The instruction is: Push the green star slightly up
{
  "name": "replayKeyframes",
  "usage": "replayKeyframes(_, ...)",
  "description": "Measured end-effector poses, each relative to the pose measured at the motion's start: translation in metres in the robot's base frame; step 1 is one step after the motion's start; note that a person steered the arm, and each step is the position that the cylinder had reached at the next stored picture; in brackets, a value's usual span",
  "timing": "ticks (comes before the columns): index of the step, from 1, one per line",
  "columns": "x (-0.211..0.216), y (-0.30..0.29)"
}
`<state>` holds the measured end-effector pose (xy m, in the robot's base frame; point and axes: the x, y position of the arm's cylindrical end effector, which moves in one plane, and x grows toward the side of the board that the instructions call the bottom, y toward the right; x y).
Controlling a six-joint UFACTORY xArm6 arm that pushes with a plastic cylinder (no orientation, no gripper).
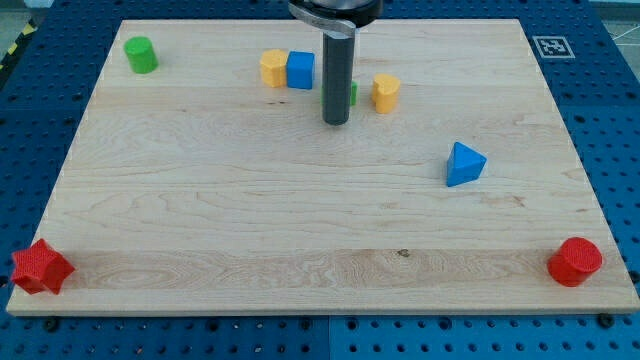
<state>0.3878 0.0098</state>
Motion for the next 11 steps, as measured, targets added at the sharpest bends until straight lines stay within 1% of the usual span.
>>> replayKeyframes(1, -0.034, -0.013)
replayKeyframes(3, -0.034, -0.018)
replayKeyframes(4, -0.016, -0.019)
replayKeyframes(5, 0.026, -0.017)
replayKeyframes(6, 0.011, 0.003)
replayKeyframes(7, 0.005, 0.003)
replayKeyframes(8, -0.017, 0.002)
replayKeyframes(11, -0.021, 0.002)
